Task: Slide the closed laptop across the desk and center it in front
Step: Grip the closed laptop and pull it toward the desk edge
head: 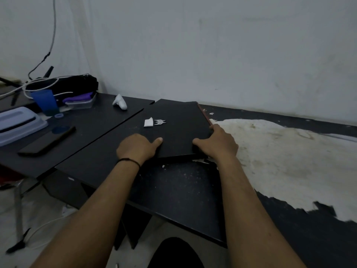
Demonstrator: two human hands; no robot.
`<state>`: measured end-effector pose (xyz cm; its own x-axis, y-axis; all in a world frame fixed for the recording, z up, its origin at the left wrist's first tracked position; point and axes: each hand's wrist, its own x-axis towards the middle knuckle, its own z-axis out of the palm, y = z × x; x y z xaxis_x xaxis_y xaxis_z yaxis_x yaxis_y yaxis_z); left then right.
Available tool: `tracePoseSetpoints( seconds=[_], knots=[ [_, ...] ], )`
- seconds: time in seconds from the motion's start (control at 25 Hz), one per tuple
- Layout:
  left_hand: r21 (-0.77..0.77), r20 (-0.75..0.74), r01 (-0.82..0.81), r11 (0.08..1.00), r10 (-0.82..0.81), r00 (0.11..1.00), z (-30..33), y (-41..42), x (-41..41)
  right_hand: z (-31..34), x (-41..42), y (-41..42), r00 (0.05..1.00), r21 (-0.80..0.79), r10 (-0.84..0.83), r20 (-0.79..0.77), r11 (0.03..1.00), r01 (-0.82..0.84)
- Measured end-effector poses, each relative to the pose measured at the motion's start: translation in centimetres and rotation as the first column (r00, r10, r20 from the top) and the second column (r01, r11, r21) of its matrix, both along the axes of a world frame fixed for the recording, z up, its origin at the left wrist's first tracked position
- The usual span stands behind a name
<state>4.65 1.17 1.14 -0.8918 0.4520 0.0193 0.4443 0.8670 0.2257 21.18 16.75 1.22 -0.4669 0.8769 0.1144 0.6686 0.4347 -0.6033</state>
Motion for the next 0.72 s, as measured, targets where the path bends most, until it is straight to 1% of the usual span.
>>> tracePoseSetpoints(
  seconds=[0.08,0.16,0.2,0.24,0.28,0.32,0.36,0.4,0.44,0.48,0.52,0.6,0.72],
  knots=[
    [-0.007,0.054,0.006,1.0,-0.006,0.999,0.2,-1.0,1.0,0.0,0.2,0.0,0.999,-0.03,0.021,0.026,0.999,-0.02],
    [0.062,0.18,0.025,0.998,-0.036,0.983,1.2,-1.8,1.4,0.3,0.4,-0.5,0.998,-0.046,0.002,0.069,0.999,0.001],
    [0.119,0.243,0.026,0.993,-0.054,0.969,1.6,-2.2,1.5,0.4,0.4,-1.2,0.995,-0.008,-0.029,0.096,1.0,0.03],
    [0.158,0.265,0.035,0.987,-0.077,0.961,1.9,-2.1,1.5,0.3,0.5,-2.0,0.993,0.062,-0.065,0.102,0.996,0.059],
    [0.192,0.262,0.035,0.981,-0.085,0.961,2.1,-2.6,1.5,0.4,0.4,-3.5,0.995,0.153,-0.057,0.078,0.987,0.045],
    [0.226,0.261,0.035,0.974,-0.095,0.961,2.1,-2.3,1.5,0.3,0.2,-4.7,0.999,0.223,0.004,0.032,0.975,-0.011],
    [0.283,0.285,0.009,0.959,-0.093,0.954,1.9,-2.2,1.5,0.2,-0.1,-6.1,0.992,0.27,0.122,0.011,0.955,-0.12],
    [0.337,0.332,-0.025,0.941,-0.094,0.939,1.7,-2.2,1.4,-0.1,-0.4,-7.8,0.968,0.299,0.248,0.029,0.922,-0.245],
    [0.379,0.393,-0.068,0.923,-0.094,0.915,1.5,-2.2,1.5,-0.6,-0.6,-9.3,0.939,0.305,0.336,0.07,0.889,-0.341],
    [0.407,0.447,-0.108,0.907,-0.095,0.889,1.5,-2.2,1.6,-1.3,-0.7,-10.6,0.918,0.306,0.381,0.111,0.866,-0.396],
    [0.441,0.5,-0.158,0.883,-0.096,0.861,1.6,-2.2,1.9,-1.8,-0.9,-11.4,0.909,0.319,0.391,0.141,0.852,-0.416],
    [0.515,0.566,-0.269,0.814,-0.086,0.82,1.7,-2.0,2.7,-2.5,-1.3,-12.1,0.917,0.383,0.364,0.161,0.833,-0.399],
    [0.597,0.604,-0.377,0.708,-0.088,0.792,1.5,-1.0,3.9,-2.7,-1.8,-12.0,0.932,0.47,0.328,0.156,0.805,-0.362]
  ],
)
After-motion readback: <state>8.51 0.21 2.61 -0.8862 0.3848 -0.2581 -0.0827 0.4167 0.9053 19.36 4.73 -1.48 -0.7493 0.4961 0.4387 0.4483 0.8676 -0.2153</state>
